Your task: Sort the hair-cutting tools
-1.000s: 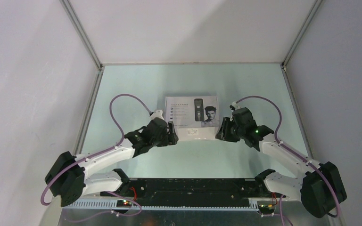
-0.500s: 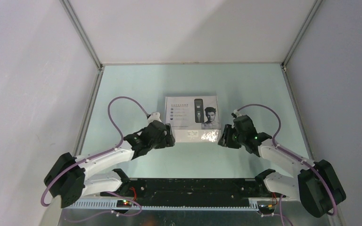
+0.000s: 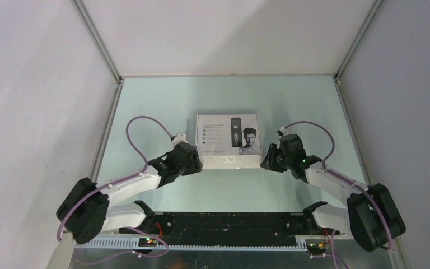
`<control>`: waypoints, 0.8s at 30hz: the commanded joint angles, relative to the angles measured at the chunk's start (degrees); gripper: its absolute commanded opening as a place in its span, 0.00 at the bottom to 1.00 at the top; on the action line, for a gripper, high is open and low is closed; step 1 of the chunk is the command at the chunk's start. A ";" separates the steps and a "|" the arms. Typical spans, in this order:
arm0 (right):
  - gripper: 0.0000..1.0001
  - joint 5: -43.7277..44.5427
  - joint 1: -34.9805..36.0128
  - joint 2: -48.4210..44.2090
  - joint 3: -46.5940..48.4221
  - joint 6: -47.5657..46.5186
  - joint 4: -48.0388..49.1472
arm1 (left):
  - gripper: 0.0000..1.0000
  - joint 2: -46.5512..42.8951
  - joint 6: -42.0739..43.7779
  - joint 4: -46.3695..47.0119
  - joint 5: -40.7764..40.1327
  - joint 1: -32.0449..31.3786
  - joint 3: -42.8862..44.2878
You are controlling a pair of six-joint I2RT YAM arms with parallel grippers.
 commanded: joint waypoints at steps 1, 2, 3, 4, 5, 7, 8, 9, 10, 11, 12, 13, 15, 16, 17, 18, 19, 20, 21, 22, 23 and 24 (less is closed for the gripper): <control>0.36 -0.08 -0.50 5.36 0.31 -0.98 7.10 | 0.61 3.28 -1.46 3.93 -0.98 2.69 -1.91; 0.35 -0.18 -0.54 6.73 0.31 -0.97 7.70 | 0.61 4.47 -1.76 4.70 -0.84 3.59 -2.03; 0.35 -0.25 -0.64 7.31 0.31 -0.91 8.62 | 0.61 5.73 -1.93 5.01 -0.45 4.03 -2.22; 0.34 -0.26 -0.70 8.30 0.31 -0.90 8.82 | 0.62 6.36 -2.21 5.67 -0.31 4.76 -2.27; 0.34 -0.18 -0.81 8.62 0.31 -1.00 9.95 | 0.62 7.32 -2.33 6.02 -0.17 5.10 -2.30; 0.34 0.16 -0.93 9.35 0.31 -1.24 11.11 | 0.63 8.60 -2.76 7.11 -0.10 6.08 -2.32; 0.34 0.12 -1.02 9.51 0.31 -1.37 11.33 | 0.65 8.90 -3.03 7.78 -0.14 6.61 -2.27; 0.34 0.10 -1.22 9.49 0.33 -1.69 11.48 | 0.65 9.39 -3.13 8.22 -0.21 6.82 -2.22; 0.34 -0.07 -1.30 9.28 0.32 -1.81 11.48 | 0.66 9.69 -3.28 9.07 -0.19 7.26 -2.14; 0.34 -0.26 -1.53 9.03 0.31 -2.13 11.45 | 0.67 10.20 -3.30 9.39 -0.35 7.45 -1.92; 0.35 -0.54 -1.67 8.18 0.27 -2.30 11.33 | 0.68 10.49 -3.10 9.85 -0.48 7.94 -1.77; 0.35 -0.54 -1.96 7.51 0.30 -2.69 10.78 | 0.69 11.15 -2.96 9.99 -0.98 8.27 -1.37; 0.38 -0.54 -2.60 5.14 0.36 -3.50 10.04 | 0.69 12.46 -2.67 10.63 -1.23 9.45 -0.77; 0.40 -0.69 -3.11 3.34 0.38 -3.78 9.05 | 0.70 12.98 -2.56 11.19 -1.19 10.60 -0.53; 0.42 -0.84 -3.39 2.41 0.44 -4.42 8.42 | 0.70 14.16 -2.19 11.28 -1.09 11.18 0.06; 0.46 -1.18 -3.92 0.52 0.51 -5.17 7.74 | 0.70 14.80 -2.01 12.27 -0.98 12.35 0.46; 0.49 -1.39 -4.14 -1.11 0.73 -5.53 7.59 | 0.70 16.22 -1.59 12.97 -0.82 12.89 1.39; 0.51 -1.81 -4.49 -1.80 0.83 -6.20 7.71 | 0.70 16.93 -1.36 13.97 -0.73 13.81 1.86; 0.55 -2.05 -4.65 -2.77 1.16 -6.57 7.97 | 0.70 18.40 -0.86 14.30 -0.72 14.28 2.97; 0.57 -2.67 -4.90 -3.02 1.40 -7.45 8.66 | 0.70 19.07 -0.36 14.90 -0.64 15.23 3.49; 0.61 -3.16 -5.03 -3.05 2.12 -7.95 8.84 | 0.70 20.37 0.12 15.24 -0.58 15.74 4.45; 0.63 -3.59 -5.28 -2.68 2.58 -9.07 10.88 | 0.70 21.28 0.33 16.12 -0.23 16.87 4.85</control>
